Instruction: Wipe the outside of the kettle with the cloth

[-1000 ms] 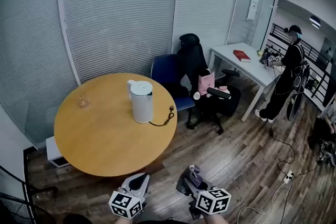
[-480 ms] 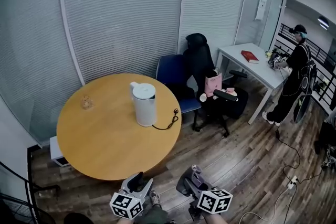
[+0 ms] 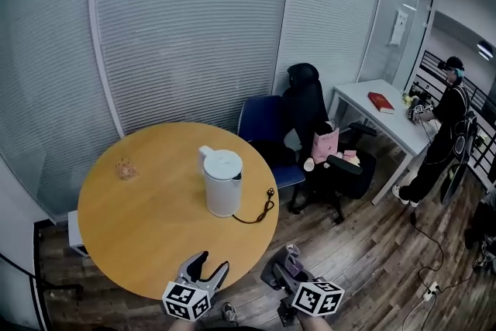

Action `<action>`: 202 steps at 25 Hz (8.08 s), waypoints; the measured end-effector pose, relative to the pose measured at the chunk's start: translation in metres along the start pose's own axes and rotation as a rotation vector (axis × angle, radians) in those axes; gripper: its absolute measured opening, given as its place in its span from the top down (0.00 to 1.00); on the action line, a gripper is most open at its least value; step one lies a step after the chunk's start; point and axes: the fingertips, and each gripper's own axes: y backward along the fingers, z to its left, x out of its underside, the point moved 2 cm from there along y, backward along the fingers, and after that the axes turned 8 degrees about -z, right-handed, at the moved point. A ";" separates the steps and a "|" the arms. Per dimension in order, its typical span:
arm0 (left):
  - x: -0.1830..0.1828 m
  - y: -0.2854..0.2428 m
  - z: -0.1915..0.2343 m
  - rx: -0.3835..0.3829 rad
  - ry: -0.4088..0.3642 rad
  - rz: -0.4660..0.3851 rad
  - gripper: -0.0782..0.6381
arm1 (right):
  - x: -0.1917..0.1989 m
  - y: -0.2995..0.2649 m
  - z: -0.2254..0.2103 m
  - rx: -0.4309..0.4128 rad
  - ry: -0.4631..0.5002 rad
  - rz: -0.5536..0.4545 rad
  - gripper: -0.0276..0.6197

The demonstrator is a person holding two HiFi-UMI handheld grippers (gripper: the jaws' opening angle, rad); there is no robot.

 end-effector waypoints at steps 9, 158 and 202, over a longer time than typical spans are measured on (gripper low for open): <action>-0.026 -0.045 0.059 0.004 -0.009 -0.003 0.54 | -0.029 -0.070 -0.004 0.007 -0.014 -0.016 0.81; -0.079 -0.182 0.145 -0.555 0.059 -0.286 0.53 | -0.052 -0.487 -0.060 -0.559 -0.017 0.438 0.81; -0.071 -0.167 0.139 -0.359 0.067 -0.198 0.64 | -0.094 -0.343 -0.095 -0.250 0.051 0.269 0.81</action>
